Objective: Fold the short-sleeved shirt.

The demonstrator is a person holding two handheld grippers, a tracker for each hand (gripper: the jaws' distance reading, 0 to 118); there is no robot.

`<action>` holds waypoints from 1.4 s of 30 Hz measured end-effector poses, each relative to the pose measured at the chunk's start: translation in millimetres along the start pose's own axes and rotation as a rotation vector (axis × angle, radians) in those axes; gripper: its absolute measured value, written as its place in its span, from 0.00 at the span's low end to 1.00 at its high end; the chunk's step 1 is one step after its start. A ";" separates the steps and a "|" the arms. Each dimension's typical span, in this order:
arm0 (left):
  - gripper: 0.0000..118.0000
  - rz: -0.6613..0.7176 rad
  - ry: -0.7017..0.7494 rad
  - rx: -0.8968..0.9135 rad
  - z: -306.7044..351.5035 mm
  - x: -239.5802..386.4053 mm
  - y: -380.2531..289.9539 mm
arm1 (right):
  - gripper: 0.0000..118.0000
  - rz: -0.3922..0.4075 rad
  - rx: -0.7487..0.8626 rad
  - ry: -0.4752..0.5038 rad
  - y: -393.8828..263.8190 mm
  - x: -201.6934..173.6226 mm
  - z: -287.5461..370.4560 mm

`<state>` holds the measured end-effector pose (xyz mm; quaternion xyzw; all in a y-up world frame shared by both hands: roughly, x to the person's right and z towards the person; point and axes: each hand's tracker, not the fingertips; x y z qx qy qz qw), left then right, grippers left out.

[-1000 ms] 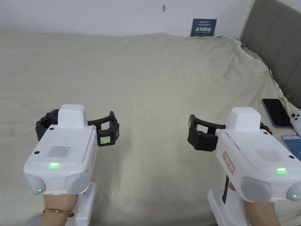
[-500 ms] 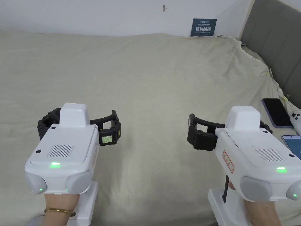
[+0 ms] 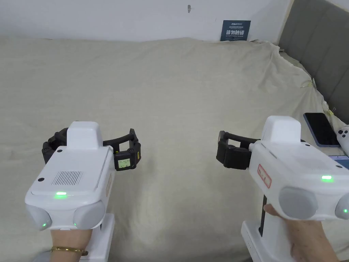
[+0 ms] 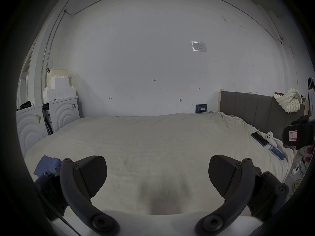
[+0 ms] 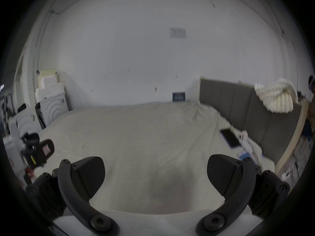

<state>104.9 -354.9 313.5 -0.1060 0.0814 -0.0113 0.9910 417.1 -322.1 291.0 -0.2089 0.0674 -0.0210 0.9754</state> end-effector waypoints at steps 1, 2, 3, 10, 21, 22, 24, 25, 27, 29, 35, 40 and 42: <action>1.00 0.008 -0.002 -0.005 1.8 0.4 -0.6 | 1.00 -0.043 -0.053 0.025 6.0 3.1 -1.3; 1.00 0.015 -0.005 -0.006 3.6 0.7 -1.2 | 1.00 -0.070 -0.095 0.051 10.6 5.2 -2.0; 1.00 0.023 -0.009 -0.007 6.2 1.5 -2.4 | 1.00 -0.090 -0.152 0.074 15.6 6.8 -2.8; 1.00 0.042 -0.031 -0.041 13.5 8.6 -11.7 | 1.00 -0.172 -0.320 0.045 15.8 -0.5 1.5; 1.00 0.059 -0.015 -0.135 -1.7 1.2 -39.1 | 0.99 -0.102 -0.400 -0.013 4.4 -18.5 -26.0; 1.00 0.065 -0.015 -0.149 -5.9 -0.7 -41.3 | 0.99 -0.097 -0.390 -0.007 3.9 -20.7 -28.4; 1.00 0.083 -0.009 -0.176 -16.6 -4.4 -45.8 | 0.99 -0.087 -0.375 0.002 0.7 -28.6 -35.5; 1.00 0.090 -0.005 -0.191 -23.0 -5.9 -48.0 | 0.99 -0.061 -0.387 -0.001 -1.9 -33.4 -41.5; 1.00 0.103 0.003 -0.210 -35.7 -8.8 -51.1 | 0.99 0.043 -0.443 -0.016 -10.0 -41.7 -56.2; 1.00 0.113 0.007 -0.228 -51.0 -11.9 -53.6 | 0.99 0.133 -0.491 -0.022 -23.2 -46.2 -80.5; 1.00 0.107 0.031 -0.318 -117.5 -18.9 -59.8 | 0.99 0.184 -0.553 -0.137 -40.1 -34.3 -167.6; 1.00 0.131 0.058 -0.408 -203.7 -27.3 -57.1 | 0.99 0.156 -0.437 -0.189 -21.4 -15.5 -247.1; 1.00 0.173 0.088 -0.463 -244.6 -31.0 -57.5 | 0.99 0.129 -0.403 -0.237 -18.8 -7.7 -283.2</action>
